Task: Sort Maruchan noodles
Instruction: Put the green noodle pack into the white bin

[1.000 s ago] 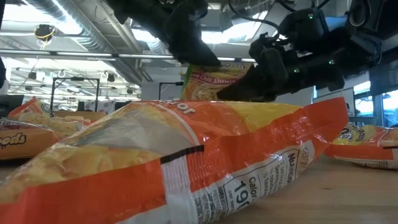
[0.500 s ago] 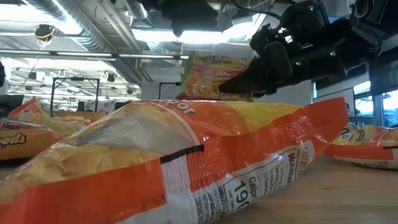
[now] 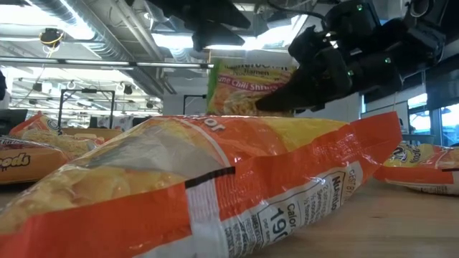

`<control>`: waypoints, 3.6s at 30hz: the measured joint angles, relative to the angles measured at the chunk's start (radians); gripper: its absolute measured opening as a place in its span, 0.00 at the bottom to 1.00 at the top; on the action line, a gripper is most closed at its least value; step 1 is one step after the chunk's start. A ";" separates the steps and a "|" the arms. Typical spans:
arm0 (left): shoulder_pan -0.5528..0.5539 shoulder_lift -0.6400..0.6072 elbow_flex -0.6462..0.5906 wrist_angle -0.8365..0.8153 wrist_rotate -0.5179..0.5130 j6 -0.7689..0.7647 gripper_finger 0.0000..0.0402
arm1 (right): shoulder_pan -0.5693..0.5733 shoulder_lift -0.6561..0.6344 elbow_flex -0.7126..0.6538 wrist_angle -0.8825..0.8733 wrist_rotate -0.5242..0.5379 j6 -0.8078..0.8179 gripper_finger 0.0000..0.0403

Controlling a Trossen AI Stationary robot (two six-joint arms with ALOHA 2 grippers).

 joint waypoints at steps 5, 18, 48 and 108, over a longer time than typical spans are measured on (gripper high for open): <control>-0.002 0.000 0.000 0.044 -0.022 -0.014 0.60 | 0.005 0.000 0.000 0.002 0.001 0.000 0.25; 0.166 0.035 0.131 -0.284 0.293 0.085 0.61 | -0.067 0.000 0.083 -0.088 0.001 -0.100 0.25; 0.215 0.259 0.322 -0.628 0.218 0.372 0.38 | -0.193 0.001 0.228 -0.270 -0.044 -0.104 0.39; 0.641 0.732 0.835 -0.572 0.247 0.624 0.26 | -0.252 -0.731 -0.201 -0.566 0.107 -0.026 0.62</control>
